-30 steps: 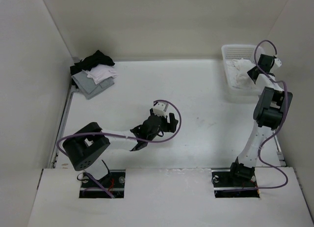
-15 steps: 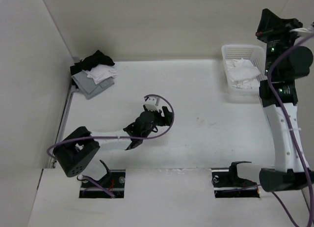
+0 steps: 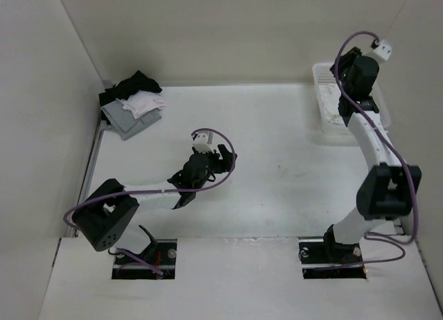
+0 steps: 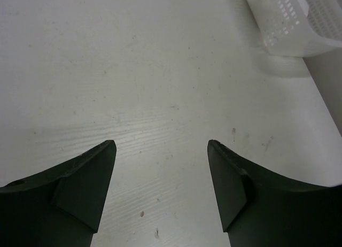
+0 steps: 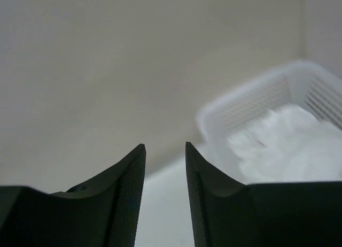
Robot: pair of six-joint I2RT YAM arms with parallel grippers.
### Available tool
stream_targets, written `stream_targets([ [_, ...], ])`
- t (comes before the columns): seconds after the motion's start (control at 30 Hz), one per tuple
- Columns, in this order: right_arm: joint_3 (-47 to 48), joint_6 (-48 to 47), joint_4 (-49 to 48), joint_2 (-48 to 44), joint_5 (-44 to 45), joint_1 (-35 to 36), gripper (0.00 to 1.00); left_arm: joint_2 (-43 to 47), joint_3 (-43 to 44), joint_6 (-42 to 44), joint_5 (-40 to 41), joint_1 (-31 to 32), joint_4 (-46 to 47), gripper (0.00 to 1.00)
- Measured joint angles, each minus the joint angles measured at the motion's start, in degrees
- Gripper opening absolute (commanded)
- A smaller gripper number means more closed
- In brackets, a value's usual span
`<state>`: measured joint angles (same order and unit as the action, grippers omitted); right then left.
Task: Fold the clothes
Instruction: Grab the tank top from the pile
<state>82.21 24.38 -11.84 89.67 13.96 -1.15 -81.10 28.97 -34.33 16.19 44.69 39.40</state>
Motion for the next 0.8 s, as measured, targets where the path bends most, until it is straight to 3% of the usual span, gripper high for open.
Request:
stream_targets([
  [0.2, 2.3, 4.6, 11.3, 20.5, -3.7, -10.3, 0.63, -4.1, 0.0, -1.7, -3.0, 0.0, 1.1, 0.69],
  [0.33, 8.6, 5.9, 16.3, 28.7, -5.6, -13.5, 0.64, -6.2, 0.0, -3.0, -4.9, 0.0, 2.3, 0.69],
  [0.57, 14.0, 7.6, 18.1, 31.0, -6.2, -13.0, 0.54, -8.6, 0.0, -4.7, -7.1, -0.1, 2.9, 0.69],
  [0.8, 15.0, 7.8, 20.9, 32.0, -1.3, -14.1, 0.54, -8.7, 0.0, -5.4, -7.9, -0.8, 4.0, 0.69],
])
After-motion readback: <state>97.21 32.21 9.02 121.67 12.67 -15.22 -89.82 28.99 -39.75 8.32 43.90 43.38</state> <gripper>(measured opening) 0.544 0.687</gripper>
